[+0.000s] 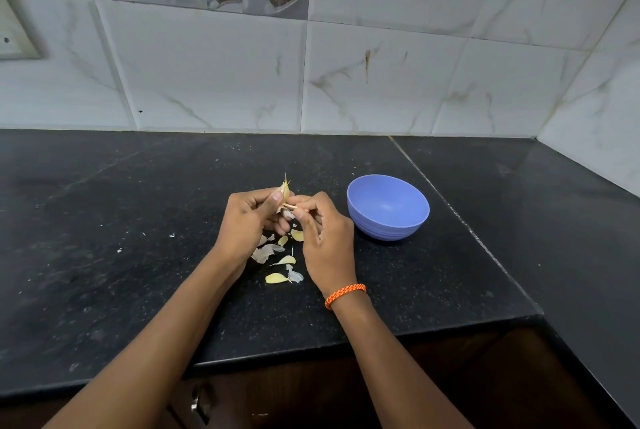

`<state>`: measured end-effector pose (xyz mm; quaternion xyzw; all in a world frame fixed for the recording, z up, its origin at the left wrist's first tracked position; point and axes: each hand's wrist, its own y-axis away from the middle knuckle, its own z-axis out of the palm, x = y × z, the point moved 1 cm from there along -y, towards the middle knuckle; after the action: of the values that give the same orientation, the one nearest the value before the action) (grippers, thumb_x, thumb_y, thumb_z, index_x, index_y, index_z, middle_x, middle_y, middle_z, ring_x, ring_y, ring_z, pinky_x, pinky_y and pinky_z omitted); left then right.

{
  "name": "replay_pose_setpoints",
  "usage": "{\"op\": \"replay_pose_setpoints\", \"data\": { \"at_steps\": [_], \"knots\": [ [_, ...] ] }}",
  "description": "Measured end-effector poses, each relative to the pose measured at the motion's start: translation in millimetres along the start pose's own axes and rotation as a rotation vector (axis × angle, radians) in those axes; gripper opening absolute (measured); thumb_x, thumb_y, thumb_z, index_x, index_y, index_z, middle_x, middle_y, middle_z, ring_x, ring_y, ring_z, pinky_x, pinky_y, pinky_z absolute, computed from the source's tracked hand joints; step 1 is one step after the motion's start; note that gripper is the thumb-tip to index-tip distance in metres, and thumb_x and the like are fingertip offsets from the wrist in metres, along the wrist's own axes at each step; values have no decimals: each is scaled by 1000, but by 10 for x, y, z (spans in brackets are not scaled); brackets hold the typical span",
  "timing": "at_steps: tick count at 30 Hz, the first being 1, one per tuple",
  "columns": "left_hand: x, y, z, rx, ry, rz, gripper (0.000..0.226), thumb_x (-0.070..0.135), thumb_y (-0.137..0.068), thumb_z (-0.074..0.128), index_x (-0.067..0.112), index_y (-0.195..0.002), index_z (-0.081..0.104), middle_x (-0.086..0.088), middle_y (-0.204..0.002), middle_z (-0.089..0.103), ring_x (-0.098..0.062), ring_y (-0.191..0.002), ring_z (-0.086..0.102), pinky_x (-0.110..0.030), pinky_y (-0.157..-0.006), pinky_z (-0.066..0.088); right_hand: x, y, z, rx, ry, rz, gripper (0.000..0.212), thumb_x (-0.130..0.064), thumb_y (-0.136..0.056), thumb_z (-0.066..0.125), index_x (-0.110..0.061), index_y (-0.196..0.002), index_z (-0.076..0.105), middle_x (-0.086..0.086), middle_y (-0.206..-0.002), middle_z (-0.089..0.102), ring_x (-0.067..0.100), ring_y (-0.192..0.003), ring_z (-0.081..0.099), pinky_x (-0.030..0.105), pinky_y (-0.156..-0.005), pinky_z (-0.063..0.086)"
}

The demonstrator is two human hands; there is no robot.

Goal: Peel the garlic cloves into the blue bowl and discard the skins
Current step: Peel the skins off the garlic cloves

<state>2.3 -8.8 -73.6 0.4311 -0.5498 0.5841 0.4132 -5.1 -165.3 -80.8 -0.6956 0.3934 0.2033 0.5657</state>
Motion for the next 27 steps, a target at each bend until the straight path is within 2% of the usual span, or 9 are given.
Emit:
{"op": "replay_pose_setpoints", "data": {
  "at_steps": [4, 9, 13, 15, 17, 20, 23, 25, 27],
  "knots": [
    [-36, 2, 11, -34, 59, -39, 30, 18, -113, 55, 1, -113, 80, -28, -86, 74, -21, -68, 70, -27, -69, 61, -24, 8, -56, -20, 47, -48, 5, -9, -107, 62, -7, -104, 65, 3, -116, 77, 8, -106, 73, 31, -82, 62],
    [-64, -7, -4, -8, 174, -133, 33, 20, -113, 52, -3, -114, 76, -22, -80, 72, -18, -64, 67, -26, -69, 60, -15, 25, -56, -145, 151, -152, 4, -5, -107, 58, -7, -109, 61, 8, -117, 75, 18, -107, 73, 40, -83, 62],
    [-79, -82, -113, 69, 216, -160, 31, 21, -114, 50, 1, -116, 74, -12, -79, 72, -17, -67, 67, -27, -70, 60, -92, 43, -19, -269, 144, -211, 9, 3, -105, 57, -6, -108, 61, 10, -132, 72, 14, -121, 70, 28, -97, 60],
    [-73, -74, -103, 29, 61, -94, 31, 23, -115, 50, 5, -119, 75, -14, -83, 72, -21, -71, 66, -28, -70, 59, -96, 14, -31, -227, 99, -135, 7, -5, -106, 61, -7, -102, 66, 4, -115, 78, 12, -111, 73, 35, -90, 61],
    [-59, -48, -18, -27, -59, -44, 30, 22, -116, 48, 8, -118, 75, -13, -83, 68, -18, -68, 60, -27, -65, 55, -109, -34, -69, -109, -23, 45, 25, -20, -109, 61, -7, -90, 73, -2, -92, 79, 13, -90, 75, 39, -79, 61],
    [-64, -19, 76, -112, -120, -22, 32, 26, -117, 44, 10, -118, 73, -7, -81, 58, -15, -67, 52, -29, -62, 50, -109, -121, -124, 81, -159, 260, 51, -29, -112, 55, -6, -71, 74, 0, -74, 76, 15, -74, 72, 35, -72, 58],
    [-63, -14, 76, -150, -140, -7, 31, 25, -118, 43, 13, -118, 72, -6, -78, 53, -16, -67, 50, -30, -62, 50, -10, -221, -154, 120, -81, 261, 33, -26, -105, 66, -18, -73, 73, -2, -78, 72, 17, -75, 69, 51, -74, 60],
    [-45, -3, 77, -176, -175, 32, 28, 20, -117, 44, 11, -119, 70, -12, -76, 55, -19, -65, 51, -30, -61, 51, 41, -251, -144, 18, -131, 264, 9, -17, -97, 74, -23, -90, 73, -5, -91, 73, 19, -83, 72, 53, -74, 63],
    [-42, -7, 73, -191, -205, 56, 24, 20, -116, 47, 10, -121, 68, -21, -75, 58, -23, -63, 53, -33, -61, 52, 67, -253, -125, -59, -165, 281, 13, -12, -95, 75, -23, -101, 75, -2, -104, 73, 20, -90, 75, 51, -75, 65]
  ]
}}
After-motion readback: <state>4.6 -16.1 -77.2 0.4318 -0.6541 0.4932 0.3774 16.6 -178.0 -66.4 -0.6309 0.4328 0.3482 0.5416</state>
